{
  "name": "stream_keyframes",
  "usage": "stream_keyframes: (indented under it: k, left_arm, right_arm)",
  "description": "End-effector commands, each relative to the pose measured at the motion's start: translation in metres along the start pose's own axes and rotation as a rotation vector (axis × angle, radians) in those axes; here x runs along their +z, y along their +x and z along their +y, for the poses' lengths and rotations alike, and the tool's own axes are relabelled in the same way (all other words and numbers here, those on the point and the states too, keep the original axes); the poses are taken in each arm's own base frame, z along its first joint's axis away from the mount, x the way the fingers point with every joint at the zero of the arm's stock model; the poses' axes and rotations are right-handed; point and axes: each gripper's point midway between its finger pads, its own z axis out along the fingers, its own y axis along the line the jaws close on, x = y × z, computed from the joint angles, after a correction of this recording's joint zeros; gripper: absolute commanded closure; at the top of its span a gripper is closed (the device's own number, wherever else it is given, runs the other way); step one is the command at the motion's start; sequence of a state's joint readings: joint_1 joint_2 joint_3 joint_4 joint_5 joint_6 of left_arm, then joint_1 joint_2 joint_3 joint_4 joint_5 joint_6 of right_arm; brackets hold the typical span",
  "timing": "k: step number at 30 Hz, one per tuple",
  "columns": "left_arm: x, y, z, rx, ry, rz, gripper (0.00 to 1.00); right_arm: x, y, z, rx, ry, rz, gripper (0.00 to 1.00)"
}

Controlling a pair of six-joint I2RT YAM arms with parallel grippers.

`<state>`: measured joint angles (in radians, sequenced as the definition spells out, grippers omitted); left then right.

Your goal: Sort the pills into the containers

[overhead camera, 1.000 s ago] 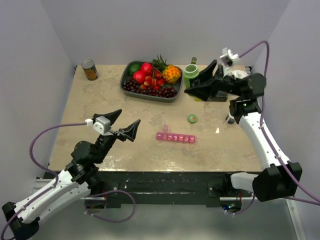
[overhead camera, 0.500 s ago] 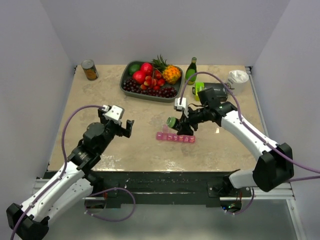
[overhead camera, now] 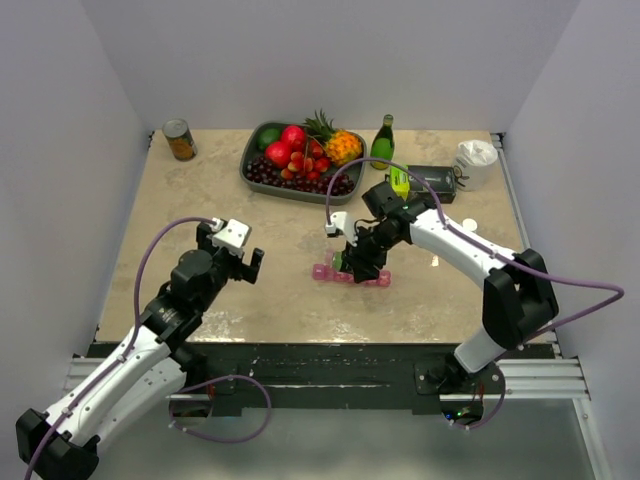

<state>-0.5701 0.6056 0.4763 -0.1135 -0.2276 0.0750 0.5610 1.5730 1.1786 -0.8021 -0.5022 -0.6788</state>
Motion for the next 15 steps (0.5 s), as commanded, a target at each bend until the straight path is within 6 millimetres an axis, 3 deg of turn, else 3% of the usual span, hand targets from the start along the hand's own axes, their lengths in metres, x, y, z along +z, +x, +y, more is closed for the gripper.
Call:
stream_keyframes:
  k: [1,15]
  left_arm:
    - [0.000,-0.011,0.007,0.015,-0.020,-0.044,0.01]
    - [0.001,-0.012,-0.001,0.008,0.027,-0.051,0.01]
  right_arm:
    - [-0.005,-0.010,-0.002,0.048,0.006,0.017,1.00]
    - [0.017,0.002,0.006,0.210,-0.054,0.064,1.00]
